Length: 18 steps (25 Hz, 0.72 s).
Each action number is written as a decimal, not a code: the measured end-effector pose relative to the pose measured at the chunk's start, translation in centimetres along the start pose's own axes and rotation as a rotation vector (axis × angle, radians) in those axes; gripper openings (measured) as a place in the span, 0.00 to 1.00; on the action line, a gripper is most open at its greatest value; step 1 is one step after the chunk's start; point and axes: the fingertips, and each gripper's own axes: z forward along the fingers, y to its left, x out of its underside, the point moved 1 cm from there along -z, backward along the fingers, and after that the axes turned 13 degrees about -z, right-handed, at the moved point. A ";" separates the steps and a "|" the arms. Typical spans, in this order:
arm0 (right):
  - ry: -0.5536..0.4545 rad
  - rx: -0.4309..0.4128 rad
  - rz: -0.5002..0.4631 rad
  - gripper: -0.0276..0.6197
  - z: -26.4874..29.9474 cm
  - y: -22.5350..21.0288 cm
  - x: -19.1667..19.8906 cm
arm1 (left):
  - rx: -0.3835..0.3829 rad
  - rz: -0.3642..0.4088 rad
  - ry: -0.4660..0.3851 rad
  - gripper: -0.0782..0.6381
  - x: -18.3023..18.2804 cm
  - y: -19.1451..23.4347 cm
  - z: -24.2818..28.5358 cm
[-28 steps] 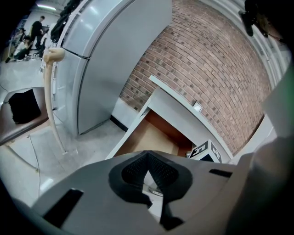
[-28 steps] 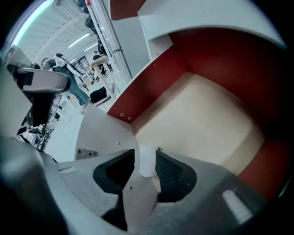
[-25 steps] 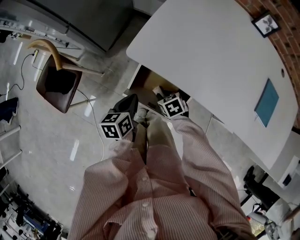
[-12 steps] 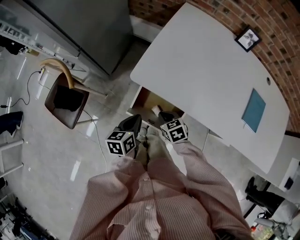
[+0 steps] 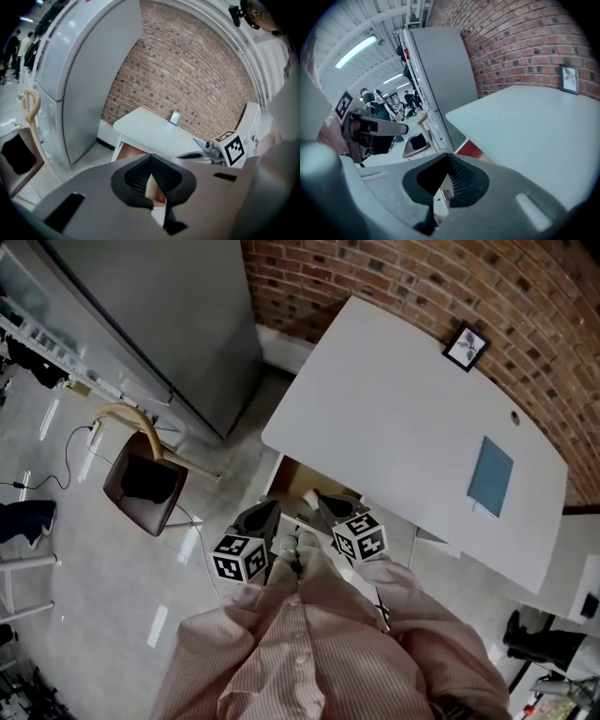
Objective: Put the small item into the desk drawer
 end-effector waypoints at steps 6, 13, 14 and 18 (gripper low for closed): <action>-0.134 0.014 0.023 0.05 -3.0 0.1 -4.1 | 0.033 0.066 -0.075 0.11 -2.9 -1.8 -1.6; -0.283 0.076 0.032 0.05 -6.4 -0.8 -8.1 | 0.044 0.147 -0.152 0.11 -6.0 -3.2 -3.4; -0.304 0.084 0.037 0.05 -6.9 -1.0 -8.6 | 0.047 0.156 -0.163 0.11 -6.5 -3.4 -3.6; -0.392 0.122 0.046 0.05 -9.1 -1.9 -11.0 | 0.058 0.182 -0.215 0.11 -8.6 -4.5 -4.5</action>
